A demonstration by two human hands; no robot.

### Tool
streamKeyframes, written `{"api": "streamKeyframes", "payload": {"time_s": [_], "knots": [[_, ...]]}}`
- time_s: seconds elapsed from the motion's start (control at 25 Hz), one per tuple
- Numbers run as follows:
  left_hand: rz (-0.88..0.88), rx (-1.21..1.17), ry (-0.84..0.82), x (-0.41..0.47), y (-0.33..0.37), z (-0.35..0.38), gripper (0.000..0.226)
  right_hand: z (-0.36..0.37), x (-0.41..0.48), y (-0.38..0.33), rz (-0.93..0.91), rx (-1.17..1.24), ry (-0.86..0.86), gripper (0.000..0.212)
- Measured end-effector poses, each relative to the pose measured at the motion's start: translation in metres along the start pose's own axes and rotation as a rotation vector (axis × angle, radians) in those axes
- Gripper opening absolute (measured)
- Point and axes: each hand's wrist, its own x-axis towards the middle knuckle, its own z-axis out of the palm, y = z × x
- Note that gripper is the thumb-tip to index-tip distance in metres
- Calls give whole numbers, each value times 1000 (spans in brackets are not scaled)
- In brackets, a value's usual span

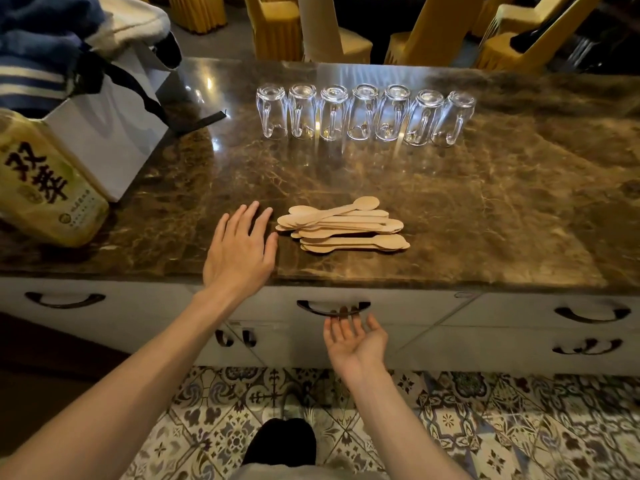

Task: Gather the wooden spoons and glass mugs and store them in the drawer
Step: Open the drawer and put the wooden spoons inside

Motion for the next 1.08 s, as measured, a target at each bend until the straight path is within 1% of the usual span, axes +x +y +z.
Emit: {"api": "streamKeyframes", "payload": {"time_s": [0.16,0.24,0.32,0.4,0.52,0.6,0.68,0.76,0.92,1.08], "knots": [[8,18,15,9,1,-1,51,7,-5,0,-19,9,-65,48],[19,12,23,10,5,-1,51,7,-7,-1,-38,36,-102,36],[21,7,35,4,5,0,50,3,-9,2,-43,69,-79,24],[26,-1,56,-3,0,2,49,-6,-12,8,-39,62,-47,25],[20,-18,110,-6,-3,0,48,-18,-21,15,-43,65,-44,27],[26,-24,120,-4,-1,1,48,-22,-24,17,-48,77,9,28],[18,-29,114,-5,-1,4,48,-29,-27,21,-48,74,79,35],[2,-26,119,-9,-3,7,48,-40,-32,25,-27,66,126,38],[9,-19,110,-15,-9,8,48,-71,-51,37,19,55,198,35],[9,-24,123,-10,-9,6,48,-90,-69,38,30,49,223,33]]}}
